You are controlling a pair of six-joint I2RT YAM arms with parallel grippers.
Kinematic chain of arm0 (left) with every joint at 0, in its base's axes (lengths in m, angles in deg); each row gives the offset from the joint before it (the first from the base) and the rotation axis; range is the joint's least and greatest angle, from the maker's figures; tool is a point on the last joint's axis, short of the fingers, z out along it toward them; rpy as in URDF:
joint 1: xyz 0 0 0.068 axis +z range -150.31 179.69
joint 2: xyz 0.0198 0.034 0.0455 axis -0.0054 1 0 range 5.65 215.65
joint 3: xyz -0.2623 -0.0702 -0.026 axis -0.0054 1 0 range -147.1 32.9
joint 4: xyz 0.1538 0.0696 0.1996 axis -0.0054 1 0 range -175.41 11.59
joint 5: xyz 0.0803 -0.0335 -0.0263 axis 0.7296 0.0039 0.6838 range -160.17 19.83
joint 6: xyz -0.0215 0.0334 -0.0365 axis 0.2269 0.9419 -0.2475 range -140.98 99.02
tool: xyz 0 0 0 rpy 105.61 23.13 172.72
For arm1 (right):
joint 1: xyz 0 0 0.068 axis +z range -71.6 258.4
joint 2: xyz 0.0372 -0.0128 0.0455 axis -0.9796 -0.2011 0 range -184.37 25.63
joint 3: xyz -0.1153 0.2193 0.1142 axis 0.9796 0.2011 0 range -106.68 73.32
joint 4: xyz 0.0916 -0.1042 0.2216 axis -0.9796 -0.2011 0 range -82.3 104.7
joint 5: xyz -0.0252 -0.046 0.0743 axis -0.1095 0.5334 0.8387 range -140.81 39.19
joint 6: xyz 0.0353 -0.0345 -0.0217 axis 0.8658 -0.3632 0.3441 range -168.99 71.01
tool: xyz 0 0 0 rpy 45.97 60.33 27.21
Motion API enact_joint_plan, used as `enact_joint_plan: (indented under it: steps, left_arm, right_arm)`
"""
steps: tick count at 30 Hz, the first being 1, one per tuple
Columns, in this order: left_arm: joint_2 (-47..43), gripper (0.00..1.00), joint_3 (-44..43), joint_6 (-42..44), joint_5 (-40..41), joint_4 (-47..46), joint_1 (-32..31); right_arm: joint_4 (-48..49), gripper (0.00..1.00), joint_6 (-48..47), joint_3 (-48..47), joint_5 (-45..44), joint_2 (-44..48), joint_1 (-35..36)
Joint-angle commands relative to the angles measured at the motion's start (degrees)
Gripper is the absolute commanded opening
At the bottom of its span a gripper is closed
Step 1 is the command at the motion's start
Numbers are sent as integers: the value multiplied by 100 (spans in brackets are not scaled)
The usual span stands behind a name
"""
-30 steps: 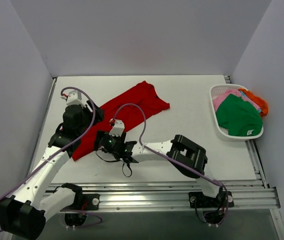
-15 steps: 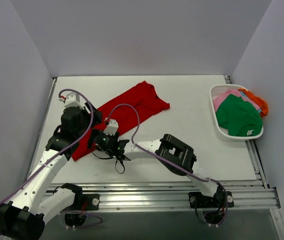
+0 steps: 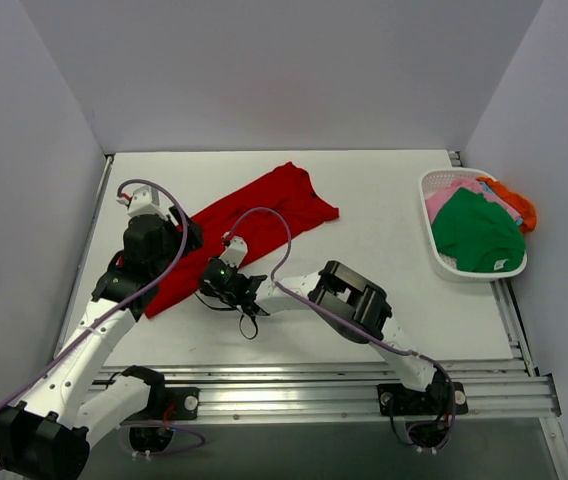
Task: Fold and stack the t-shirts
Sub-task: Fold the tshirt
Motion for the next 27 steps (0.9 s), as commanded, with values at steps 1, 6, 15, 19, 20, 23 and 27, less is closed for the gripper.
enact_joint_plan:
  steps: [1, 6, 15, 19, 20, 23, 27]
  left_arm:
    - [-5, 74, -68, 91, 105, -67, -20]
    - [100, 74, -7, 73, 43, -181, -20]
    - [-14, 73, 37, -102, -316, -67, -64]
    - [-93, 73, 64, -217, -449, 55, -160]
    - [-41, 73, 46, -199, -449, 195, -178]
    - [65, 73, -7, -138, -405, 520, -275]
    - [75, 73, 160, -146, -387, 715, -450]
  right_arm:
    - [-635, 0, -55, 623, -1, 140, -29]
    - [-442, 0, 76, 1623, -98, 648, -117]
    - [-854, 0, 375, 3479, -722, 2319, -468]
    - [-1108, 0, 656, 4147, -976, 2802, -697]
    - [-1179, 0, 796, 4384, -1116, 2977, -723]
    - [-1618, 0, 1252, 4788, -1363, 3329, -802]
    - [-2066, 16, 1946, 5272, -1740, 3839, -829]
